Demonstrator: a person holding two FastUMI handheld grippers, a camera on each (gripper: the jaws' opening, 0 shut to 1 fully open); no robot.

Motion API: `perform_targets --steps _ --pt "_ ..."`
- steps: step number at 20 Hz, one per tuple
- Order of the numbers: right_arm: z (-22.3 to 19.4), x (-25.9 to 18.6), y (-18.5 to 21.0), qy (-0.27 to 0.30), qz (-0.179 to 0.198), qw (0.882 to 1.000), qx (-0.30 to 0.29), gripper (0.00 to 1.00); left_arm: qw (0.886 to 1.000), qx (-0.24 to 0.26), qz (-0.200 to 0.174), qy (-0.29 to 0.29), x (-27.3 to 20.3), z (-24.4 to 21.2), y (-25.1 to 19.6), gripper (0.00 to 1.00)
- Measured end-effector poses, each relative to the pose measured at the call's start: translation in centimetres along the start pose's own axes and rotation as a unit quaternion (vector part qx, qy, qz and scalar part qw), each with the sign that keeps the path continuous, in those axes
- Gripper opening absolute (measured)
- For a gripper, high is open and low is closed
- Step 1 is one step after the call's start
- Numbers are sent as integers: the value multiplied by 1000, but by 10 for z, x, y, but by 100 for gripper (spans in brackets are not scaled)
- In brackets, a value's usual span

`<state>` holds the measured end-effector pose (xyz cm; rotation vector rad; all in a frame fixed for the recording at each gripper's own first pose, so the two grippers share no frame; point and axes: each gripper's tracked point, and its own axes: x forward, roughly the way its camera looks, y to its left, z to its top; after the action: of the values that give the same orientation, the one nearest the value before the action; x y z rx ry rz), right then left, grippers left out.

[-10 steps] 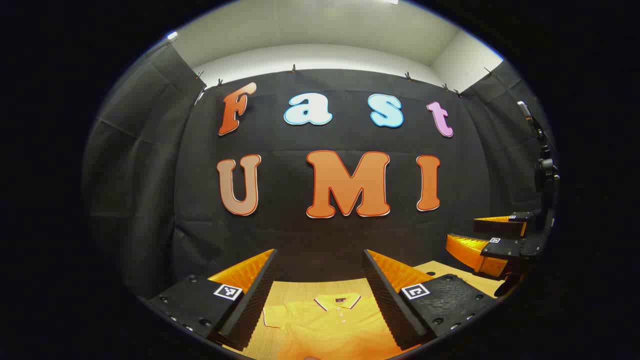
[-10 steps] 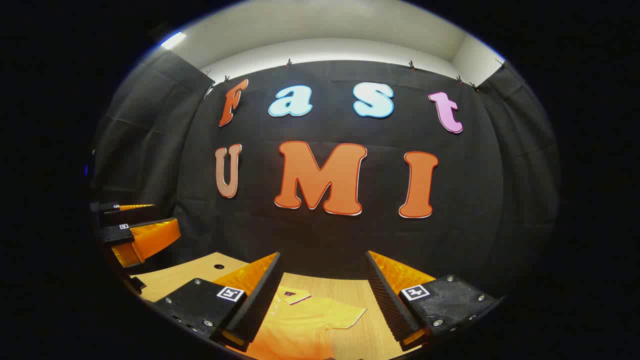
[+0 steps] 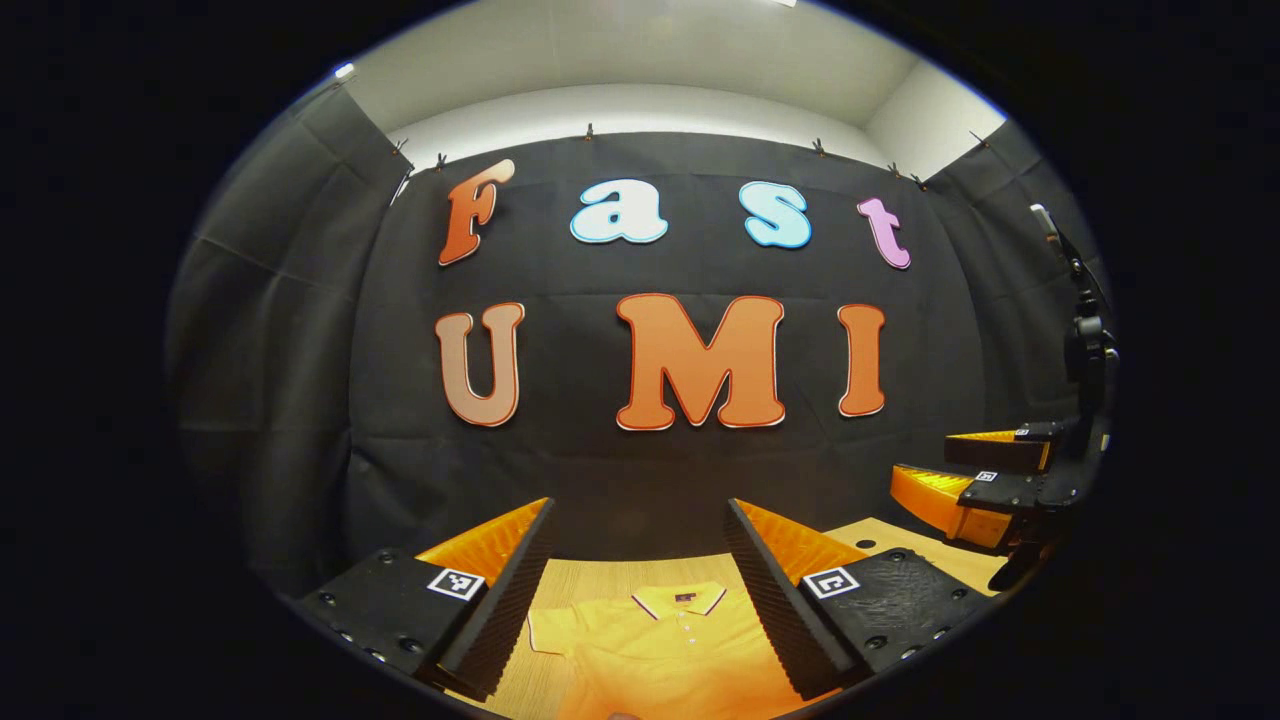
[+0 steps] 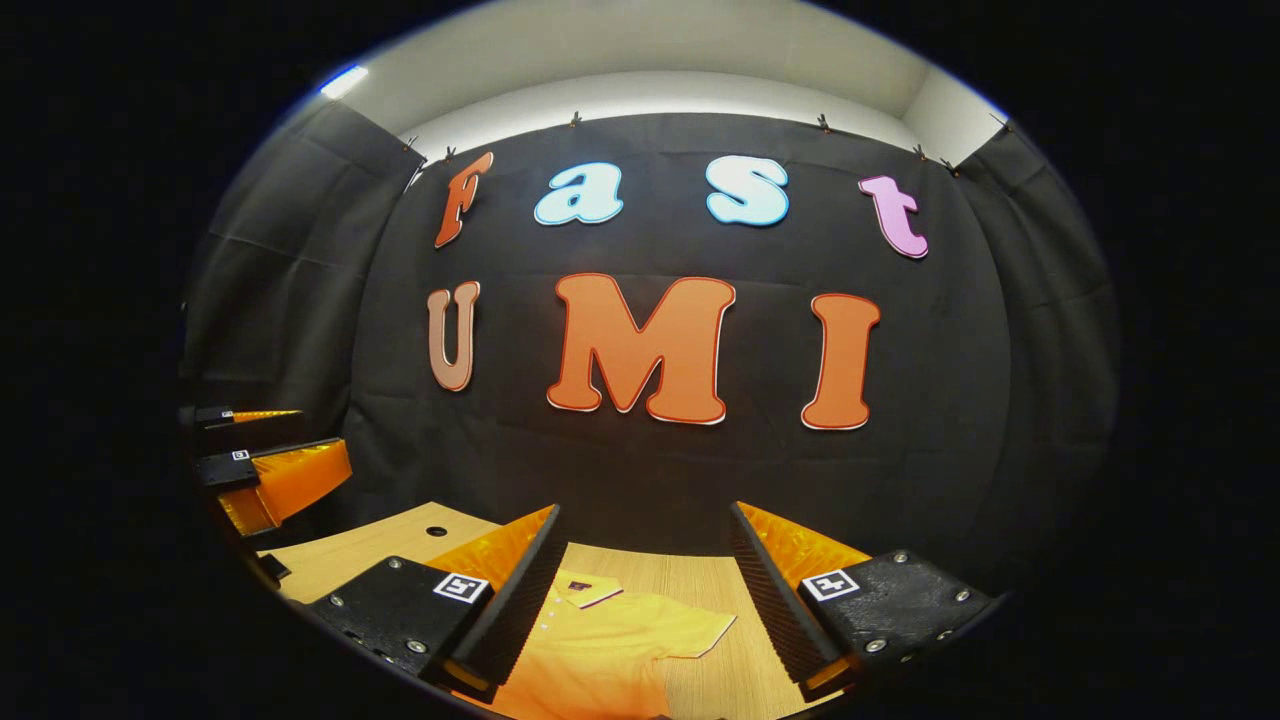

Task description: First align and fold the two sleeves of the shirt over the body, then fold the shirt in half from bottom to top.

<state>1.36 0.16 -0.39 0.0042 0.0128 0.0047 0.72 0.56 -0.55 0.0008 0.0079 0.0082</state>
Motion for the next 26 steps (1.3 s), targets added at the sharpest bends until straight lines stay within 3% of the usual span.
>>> perform_targets --steps 4,5,8,15,22,26 --pt "-3 7 0 3 -1 1000 -5 98 1000 1 0 0 3 -2 0 99" --pt "-6 9 0 7 -1 1000 -4 94 1000 2 1 1 4 -2 0 99" --pt "-19 18 -7 25 -9 1000 -4 98 1000 9 2 -3 6 0 3 99" --pt "-78 54 -41 99 -34 994 1 98 999 29 26 -16 -3 7 11 99" --pt "-150 90 -66 197 -37 980 8 98 997 47 62 -11 -3 6 21 99" --pt "-196 108 -77 266 -40 963 29 98 995 53 81 -2 0 1 22 99"
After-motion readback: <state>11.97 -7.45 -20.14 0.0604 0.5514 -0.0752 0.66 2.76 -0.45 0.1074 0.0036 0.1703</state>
